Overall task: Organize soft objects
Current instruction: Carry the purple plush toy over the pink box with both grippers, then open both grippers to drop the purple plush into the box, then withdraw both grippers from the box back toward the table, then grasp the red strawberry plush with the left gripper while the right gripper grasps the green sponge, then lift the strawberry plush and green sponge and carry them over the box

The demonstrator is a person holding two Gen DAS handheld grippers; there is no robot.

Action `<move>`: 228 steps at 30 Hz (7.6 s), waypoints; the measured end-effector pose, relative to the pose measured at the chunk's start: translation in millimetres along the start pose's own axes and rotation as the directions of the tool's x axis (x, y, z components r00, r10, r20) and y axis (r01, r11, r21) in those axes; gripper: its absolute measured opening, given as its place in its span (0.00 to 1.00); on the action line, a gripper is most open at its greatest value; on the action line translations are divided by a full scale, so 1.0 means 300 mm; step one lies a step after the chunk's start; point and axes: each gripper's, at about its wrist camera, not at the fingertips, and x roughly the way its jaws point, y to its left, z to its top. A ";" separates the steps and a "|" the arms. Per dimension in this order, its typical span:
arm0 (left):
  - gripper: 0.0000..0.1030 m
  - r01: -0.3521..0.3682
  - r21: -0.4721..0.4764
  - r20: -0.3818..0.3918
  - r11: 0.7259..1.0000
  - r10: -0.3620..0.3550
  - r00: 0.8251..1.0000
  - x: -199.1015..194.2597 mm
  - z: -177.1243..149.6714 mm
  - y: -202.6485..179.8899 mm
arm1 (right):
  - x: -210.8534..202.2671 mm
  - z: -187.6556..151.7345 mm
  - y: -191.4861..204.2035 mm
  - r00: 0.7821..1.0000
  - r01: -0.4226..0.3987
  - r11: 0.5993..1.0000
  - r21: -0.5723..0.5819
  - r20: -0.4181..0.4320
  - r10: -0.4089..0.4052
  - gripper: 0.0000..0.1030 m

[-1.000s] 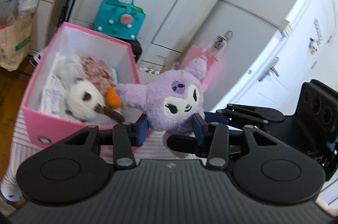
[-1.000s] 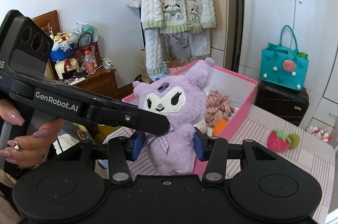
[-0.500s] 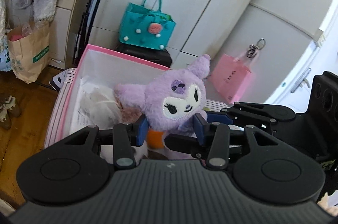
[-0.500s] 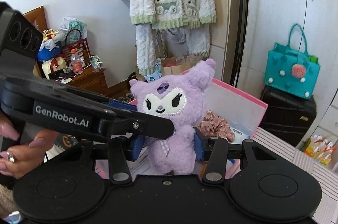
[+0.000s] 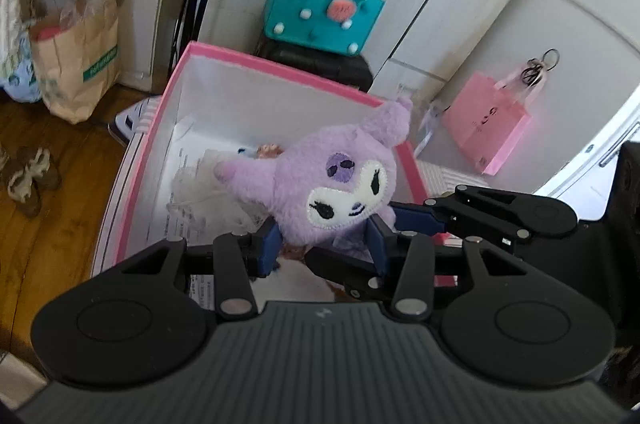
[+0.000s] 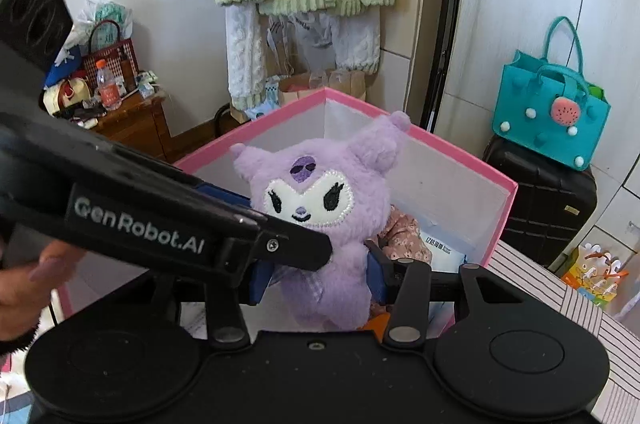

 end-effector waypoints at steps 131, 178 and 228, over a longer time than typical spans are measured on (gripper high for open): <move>0.57 -0.292 0.185 0.191 0.938 0.257 0.947 0.519 -0.255 -0.678 | -0.067 -0.441 -0.883 0.989 -0.124 0.951 0.283 0.114 0.095 0.64; 0.33 -0.194 0.182 0.058 0.964 0.187 0.981 0.547 -0.256 -0.692 | -0.272 -0.579 -0.801 0.997 0.038 0.950 0.309 0.050 -0.056 0.47; 0.33 0.059 0.399 -0.145 0.915 0.000 0.989 -0.320 -0.340 -0.470 | -0.732 -0.433 -0.101 0.998 -0.025 0.986 0.163 0.058 0.016 0.47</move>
